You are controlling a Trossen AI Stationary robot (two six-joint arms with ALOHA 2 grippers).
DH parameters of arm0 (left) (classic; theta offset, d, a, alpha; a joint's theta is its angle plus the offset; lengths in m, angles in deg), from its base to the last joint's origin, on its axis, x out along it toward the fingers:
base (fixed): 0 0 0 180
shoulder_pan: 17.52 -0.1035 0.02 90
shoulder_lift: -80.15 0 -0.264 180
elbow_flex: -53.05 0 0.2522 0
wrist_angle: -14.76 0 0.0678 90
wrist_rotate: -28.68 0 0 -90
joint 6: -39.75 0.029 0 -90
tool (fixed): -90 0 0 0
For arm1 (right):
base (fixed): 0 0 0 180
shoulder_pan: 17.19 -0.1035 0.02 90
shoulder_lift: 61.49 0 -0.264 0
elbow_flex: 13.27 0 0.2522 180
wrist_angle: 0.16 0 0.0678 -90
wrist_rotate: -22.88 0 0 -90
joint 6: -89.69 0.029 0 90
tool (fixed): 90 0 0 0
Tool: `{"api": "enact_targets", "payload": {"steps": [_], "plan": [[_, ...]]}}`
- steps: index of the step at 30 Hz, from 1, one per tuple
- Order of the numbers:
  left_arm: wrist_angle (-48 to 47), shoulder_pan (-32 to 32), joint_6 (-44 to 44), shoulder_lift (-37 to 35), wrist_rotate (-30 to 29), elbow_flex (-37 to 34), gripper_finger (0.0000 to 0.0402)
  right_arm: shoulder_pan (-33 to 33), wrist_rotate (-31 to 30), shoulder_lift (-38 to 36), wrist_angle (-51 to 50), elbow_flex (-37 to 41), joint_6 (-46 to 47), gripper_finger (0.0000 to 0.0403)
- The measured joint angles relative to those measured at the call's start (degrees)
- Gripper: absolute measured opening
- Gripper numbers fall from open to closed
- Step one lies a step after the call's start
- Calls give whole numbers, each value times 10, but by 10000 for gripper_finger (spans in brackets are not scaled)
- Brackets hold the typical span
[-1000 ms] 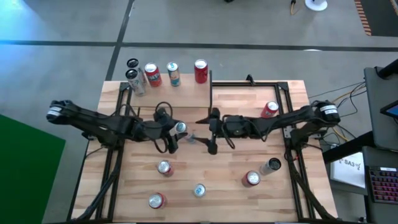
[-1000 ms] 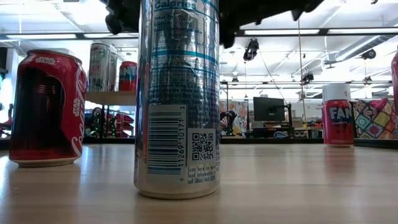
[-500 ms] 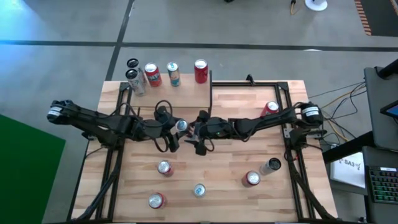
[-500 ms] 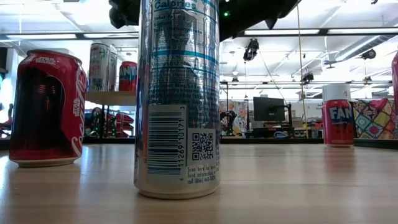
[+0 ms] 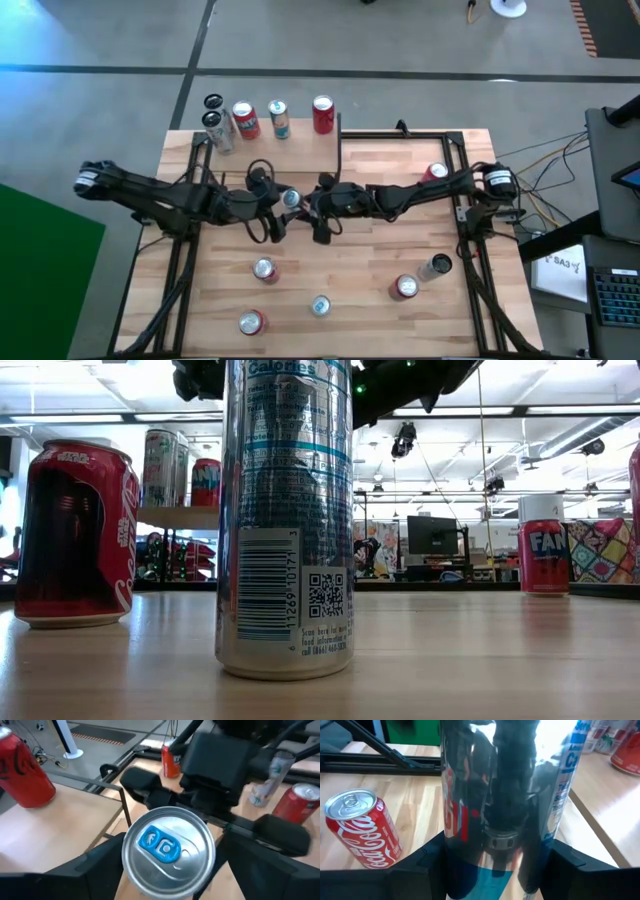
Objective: Place canned beverage on shelf
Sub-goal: Put the blue soda can on the shelf aligned with the other blue soda can
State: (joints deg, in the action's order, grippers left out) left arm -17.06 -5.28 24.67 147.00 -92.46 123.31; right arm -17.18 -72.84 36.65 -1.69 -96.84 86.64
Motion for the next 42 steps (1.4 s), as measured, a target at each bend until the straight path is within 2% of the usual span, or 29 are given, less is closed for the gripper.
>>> {"api": "enact_targets", "payload": {"steps": [4, 7, 11, 18, 26, 31, 35, 39, 42], "plan": [[-10, 10, 13, -40, -10, 0, 312, 19, 20, -2, 0, -1, 1, 208], [-12, 21, 30, -73, -52, -9, 313, 41, 25, -2, 13, -1, 2, 208], [-5, 30, 58, -110, -65, -25, 313, 71, 58, -2, 74, -1, 34, 208], [54, 30, 114, -153, -74, -58, 313, 113, 61, 4, 164, -3, 54, 208], [82, 30, 154, -208, -121, -83, 313, 136, 56, 69, 187, -71, 45, 208], [90, 31, 164, -245, -125, -86, 314, 143, 14, 129, 185, -132, 31, 208], [89, 31, 164, -268, -125, -87, 314, 148, 9, 159, 187, -166, 30, 208], [87, 31, 163, -284, -125, -89, 314, 150, -6, 174, 182, -177, 22, 208], [86, 31, 163, -289, -125, -96, 314, 150, -46, 174, 179, -177, 14, 208]]}}
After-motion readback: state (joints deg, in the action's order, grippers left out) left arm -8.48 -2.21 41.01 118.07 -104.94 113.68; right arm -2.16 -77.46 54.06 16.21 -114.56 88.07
